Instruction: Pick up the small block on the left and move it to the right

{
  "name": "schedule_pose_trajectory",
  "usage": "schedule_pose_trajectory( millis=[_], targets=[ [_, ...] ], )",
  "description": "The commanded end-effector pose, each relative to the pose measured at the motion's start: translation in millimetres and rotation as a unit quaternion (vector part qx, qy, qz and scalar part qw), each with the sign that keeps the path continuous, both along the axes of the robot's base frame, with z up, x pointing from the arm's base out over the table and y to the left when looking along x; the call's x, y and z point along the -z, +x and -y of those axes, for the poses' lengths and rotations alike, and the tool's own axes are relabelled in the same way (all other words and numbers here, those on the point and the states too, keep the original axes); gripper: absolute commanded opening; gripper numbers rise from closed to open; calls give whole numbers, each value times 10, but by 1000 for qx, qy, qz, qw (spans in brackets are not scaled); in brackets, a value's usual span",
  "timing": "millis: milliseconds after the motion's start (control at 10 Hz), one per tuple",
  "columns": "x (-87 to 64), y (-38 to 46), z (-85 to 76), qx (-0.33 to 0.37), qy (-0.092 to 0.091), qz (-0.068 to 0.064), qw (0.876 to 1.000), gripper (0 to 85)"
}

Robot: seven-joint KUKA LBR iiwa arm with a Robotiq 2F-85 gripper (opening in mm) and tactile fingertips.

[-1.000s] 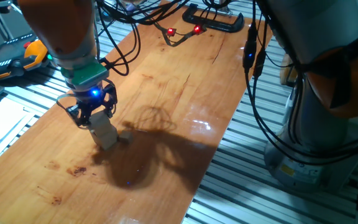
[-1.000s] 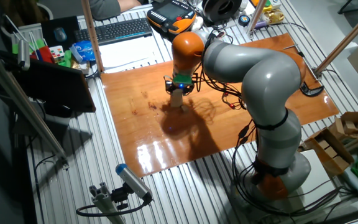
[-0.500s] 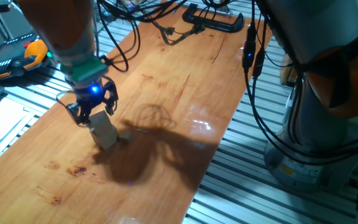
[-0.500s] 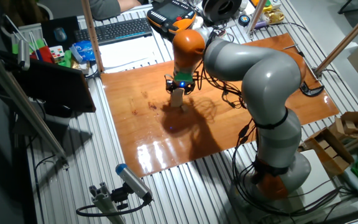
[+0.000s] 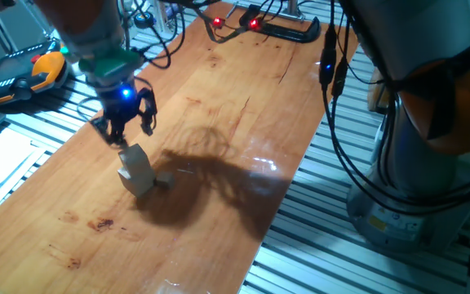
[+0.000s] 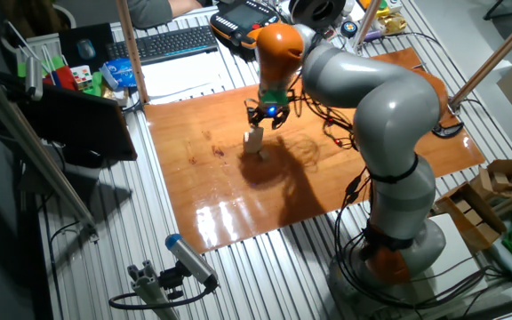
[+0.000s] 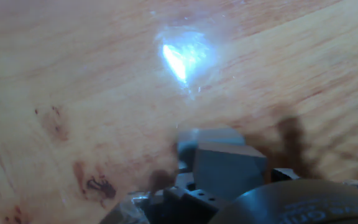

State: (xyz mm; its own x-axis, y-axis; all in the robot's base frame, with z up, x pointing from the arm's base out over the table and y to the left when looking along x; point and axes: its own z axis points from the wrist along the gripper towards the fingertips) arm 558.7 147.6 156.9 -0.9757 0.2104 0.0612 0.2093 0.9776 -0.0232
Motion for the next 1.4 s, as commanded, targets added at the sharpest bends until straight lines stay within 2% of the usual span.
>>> schedule_pose_trajectory(
  millis=[0, 100, 200, 400, 500, 700, 800, 900, 1100, 1300],
  targets=[
    [-50, 13, 124, -59, -2, -6, 998, 247],
    [-106, 33, 273, -93, 1, -16, 996, 97],
    [-152, 60, 446, -125, 2, -21, 992, 7],
    [-198, 65, 850, -184, -14, -20, 983, 7],
    [-216, 40, 1129, -210, -11, -19, 978, 7],
    [-199, -25, 1461, -233, 5, -13, 972, 7],
    [-170, -56, 1545, -239, 8, -9, 971, 7],
    [-151, -86, 1578, -242, 13, -11, 970, 7],
    [-159, -111, 1574, -239, 16, -11, 971, 7],
    [-153, -101, 1553, -238, 15, -8, 971, 7]
  ],
)
